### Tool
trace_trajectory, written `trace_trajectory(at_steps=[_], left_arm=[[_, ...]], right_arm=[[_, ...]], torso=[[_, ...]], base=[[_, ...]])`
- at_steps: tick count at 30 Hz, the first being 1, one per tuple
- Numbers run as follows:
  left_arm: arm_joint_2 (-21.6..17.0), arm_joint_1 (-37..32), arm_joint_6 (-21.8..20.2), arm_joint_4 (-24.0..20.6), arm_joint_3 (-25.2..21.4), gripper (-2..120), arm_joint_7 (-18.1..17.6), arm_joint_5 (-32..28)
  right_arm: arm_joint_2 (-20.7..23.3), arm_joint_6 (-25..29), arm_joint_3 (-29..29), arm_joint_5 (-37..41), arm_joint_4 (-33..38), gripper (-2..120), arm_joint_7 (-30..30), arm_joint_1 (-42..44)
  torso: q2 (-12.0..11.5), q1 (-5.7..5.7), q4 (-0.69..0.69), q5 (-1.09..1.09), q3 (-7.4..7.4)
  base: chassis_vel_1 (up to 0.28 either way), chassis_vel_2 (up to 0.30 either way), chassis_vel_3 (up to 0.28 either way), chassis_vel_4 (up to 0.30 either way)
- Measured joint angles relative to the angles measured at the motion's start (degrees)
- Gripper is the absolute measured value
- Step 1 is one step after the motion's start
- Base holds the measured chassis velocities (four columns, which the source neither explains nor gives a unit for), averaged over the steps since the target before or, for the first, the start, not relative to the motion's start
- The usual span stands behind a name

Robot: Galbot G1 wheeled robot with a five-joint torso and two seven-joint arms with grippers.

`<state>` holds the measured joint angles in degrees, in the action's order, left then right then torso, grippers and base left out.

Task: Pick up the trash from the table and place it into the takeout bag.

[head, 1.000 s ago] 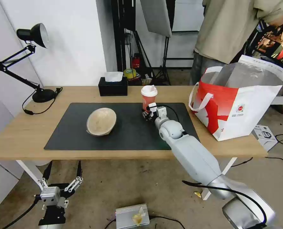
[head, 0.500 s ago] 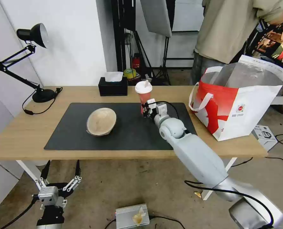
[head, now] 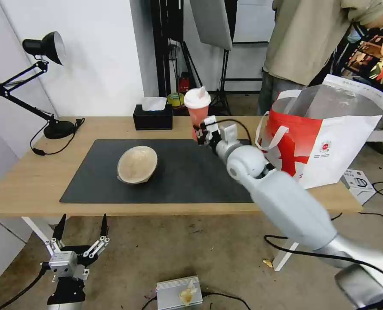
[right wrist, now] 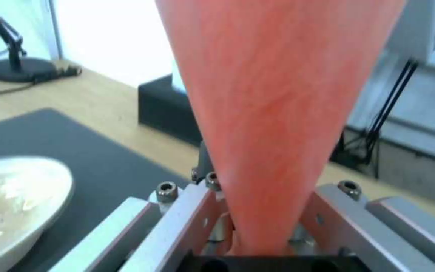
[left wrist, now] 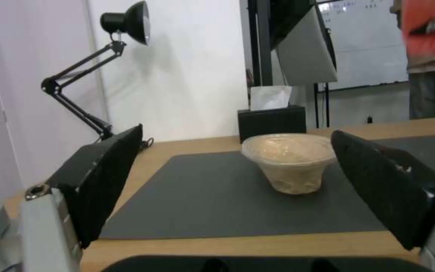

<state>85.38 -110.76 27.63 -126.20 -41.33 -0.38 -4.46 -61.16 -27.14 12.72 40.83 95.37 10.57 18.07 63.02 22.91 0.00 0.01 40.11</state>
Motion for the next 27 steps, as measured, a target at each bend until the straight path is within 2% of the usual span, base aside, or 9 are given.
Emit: trace_trajectory(at_steps=[1,5,6,8,10,11,15,19,27], left_arm=[[0.0,0.0,0.0,0.0,0.0,100,0.0,0.0],[-0.2,-0.3,0.5,0.0,0.2,100,0.0,0.0],[-0.2,-0.3,0.5,0.0,0.2,100,0.0,0.0],[-0.5,-0.5,0.6,-0.3,0.3,100,0.1,0.1],[-0.8,-0.5,0.7,-0.5,0.5,100,0.1,0.1],[-0.8,-0.5,0.7,-0.5,0.5,100,0.1,0.1],[-1.3,-0.5,0.9,-1.0,0.9,100,0.3,0.2],[-1.3,-0.5,1.0,-1.1,1.0,100,0.3,0.2],[-1.8,0.0,1.3,-1.4,2.0,100,1.0,0.0]], right_arm=[[0.0,0.0,0.0,0.0,0.0,5,0.0,0.0],[6.6,-0.9,0.1,3.2,4.2,5,-1.1,-4.5],[6.6,-0.9,0.1,3.2,4.2,5,-1.1,-4.5],[10.5,-1.4,0.1,4.6,5.5,5,-2.2,-7.0],[14.1,-1.5,0.0,5.2,6.2,5,-3.7,-9.1],[14.1,-1.5,0.0,5.2,6.2,5,-3.7,-9.1],[19.9,-1.6,-0.2,5.4,6.2,5,-6.7,-12.1],[21.0,-1.6,-0.3,5.4,6.1,5,-7.2,-12.5],[28.6,-0.9,-1.2,3.6,4.6,5,-11.2,-14.4]], torso=[[0.0,0.00,0.00,0.00,0.00],[0.0,0.00,0.01,0.00,0.00],[0.0,0.00,0.01,0.00,0.00],[0.0,0.00,0.01,0.01,0.00],[0.0,0.00,0.00,-0.01,0.00],[0.0,0.00,0.00,-0.01,0.00],[0.0,0.00,0.00,0.00,0.00],[0.0,0.00,0.00,0.00,0.00],[0.0,0.00,0.00,0.01,0.00]], base=[[0.000,0.000,0.000,0.000],[0.000,0.000,0.000,0.000],[0.000,0.000,0.000,0.000],[0.000,0.000,0.000,0.000],[0.000,0.000,0.000,0.000],[0.000,0.000,0.000,0.000],[0.000,0.000,0.000,0.000],[0.000,0.000,0.000,0.000],[0.000,0.000,0.000,0.000]])
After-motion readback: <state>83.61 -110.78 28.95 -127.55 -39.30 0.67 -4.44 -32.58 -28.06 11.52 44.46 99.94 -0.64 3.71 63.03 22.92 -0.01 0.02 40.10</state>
